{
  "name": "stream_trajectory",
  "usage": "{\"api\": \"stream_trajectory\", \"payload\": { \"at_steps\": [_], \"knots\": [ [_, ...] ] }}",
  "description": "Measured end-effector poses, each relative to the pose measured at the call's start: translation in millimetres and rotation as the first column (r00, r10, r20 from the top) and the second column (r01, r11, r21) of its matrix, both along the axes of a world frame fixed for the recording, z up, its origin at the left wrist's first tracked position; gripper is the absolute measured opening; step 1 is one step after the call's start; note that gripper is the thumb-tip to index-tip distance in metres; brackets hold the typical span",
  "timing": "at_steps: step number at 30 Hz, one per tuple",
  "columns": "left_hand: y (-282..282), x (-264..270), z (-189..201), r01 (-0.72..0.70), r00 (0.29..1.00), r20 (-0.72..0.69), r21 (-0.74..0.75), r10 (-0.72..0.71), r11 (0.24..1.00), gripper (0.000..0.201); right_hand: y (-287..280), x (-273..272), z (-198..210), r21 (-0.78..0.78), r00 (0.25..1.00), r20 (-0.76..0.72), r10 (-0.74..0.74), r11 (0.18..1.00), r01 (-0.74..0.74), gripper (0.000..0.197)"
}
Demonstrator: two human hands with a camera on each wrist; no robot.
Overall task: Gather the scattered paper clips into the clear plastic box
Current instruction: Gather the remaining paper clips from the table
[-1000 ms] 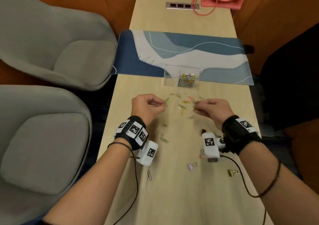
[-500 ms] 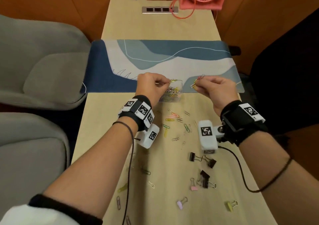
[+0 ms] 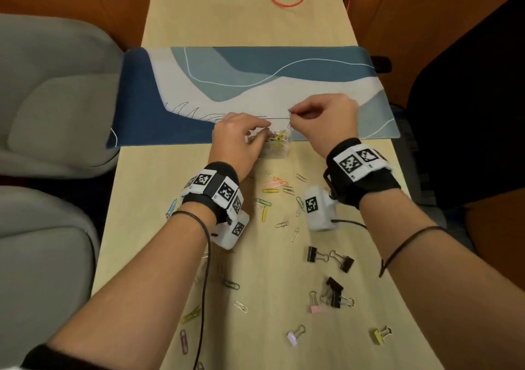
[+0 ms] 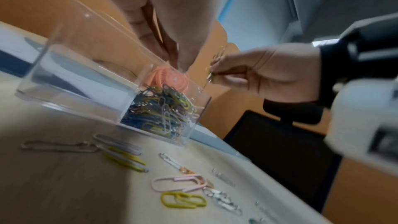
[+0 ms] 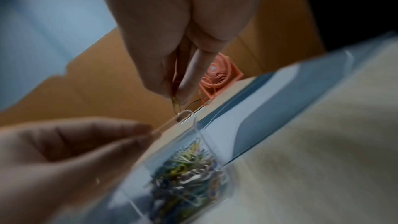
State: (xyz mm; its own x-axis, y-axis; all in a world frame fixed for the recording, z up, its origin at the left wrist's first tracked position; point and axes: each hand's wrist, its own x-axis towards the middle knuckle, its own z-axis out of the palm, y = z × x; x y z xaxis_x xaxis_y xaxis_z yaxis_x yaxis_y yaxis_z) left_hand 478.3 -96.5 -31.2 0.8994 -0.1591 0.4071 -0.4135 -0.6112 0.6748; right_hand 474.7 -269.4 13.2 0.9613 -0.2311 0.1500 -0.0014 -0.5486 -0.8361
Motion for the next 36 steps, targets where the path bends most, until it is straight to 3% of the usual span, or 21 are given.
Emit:
{"api": "stream_trajectory", "payload": {
  "at_steps": [2,4,7,10,13,16,19,24,28,32,36],
  "knots": [
    [7,-4,-1,-0.041,0.998,0.038,-0.078,0.044,0.996,0.012,7,5,3,-0.258,0.986,-0.008,0.164,0.953,-0.161,0.010],
    [19,-10,-2,-0.085,0.995,0.039,-0.141,0.091,0.986,0.013,14,11,0,-0.453,0.956,-0.119,0.270,0.841,-0.294,0.014],
    [43,-20,-1,-0.114,0.993,0.018,-0.156,0.119,0.981,0.013,22,17,-3,-0.567,0.928,-0.251,0.276,0.735,-0.372,0.020],
    [76,-36,-5,-0.107,0.994,-0.033,-0.060,0.105,0.992,0.016,31,17,-4,-0.589,0.936,-0.267,0.230,0.730,-0.347,0.023],
    [113,-57,-17,-0.095,0.974,-0.197,0.107,0.115,0.990,0.021,38,17,-2,-0.597,0.943,-0.289,0.166,0.738,-0.313,0.023],
    [143,-81,-30,-0.056,0.930,-0.333,0.295,0.158,0.954,0.030,49,1,6,-0.571,0.970,-0.219,0.110,0.792,-0.218,0.023],
    [158,-114,-36,-0.014,0.924,-0.358,0.311,0.131,0.950,0.041,73,-40,4,-0.489,0.960,-0.204,0.193,0.829,-0.271,0.026],
    [154,-160,-31,0.089,0.928,-0.370,0.355,0.052,0.931,0.043,123,-122,-34,-0.421,0.782,-0.493,0.382,0.682,-0.598,0.043],
    [150,-189,-28,0.124,0.921,-0.388,0.373,0.033,0.919,0.034,146,-175,-49,-0.534,0.725,-0.540,0.426,0.493,-0.687,0.049],
    [151,-225,-19,0.112,0.909,-0.413,0.362,0.052,0.925,0.031,144,-212,-48,-0.528,0.727,-0.522,0.445,0.501,-0.686,0.056],
    [151,-266,-14,0.219,0.848,-0.529,0.370,0.011,0.903,0.060,135,-241,-52,-0.442,0.705,-0.535,0.465,0.557,-0.703,0.055]
  ]
}}
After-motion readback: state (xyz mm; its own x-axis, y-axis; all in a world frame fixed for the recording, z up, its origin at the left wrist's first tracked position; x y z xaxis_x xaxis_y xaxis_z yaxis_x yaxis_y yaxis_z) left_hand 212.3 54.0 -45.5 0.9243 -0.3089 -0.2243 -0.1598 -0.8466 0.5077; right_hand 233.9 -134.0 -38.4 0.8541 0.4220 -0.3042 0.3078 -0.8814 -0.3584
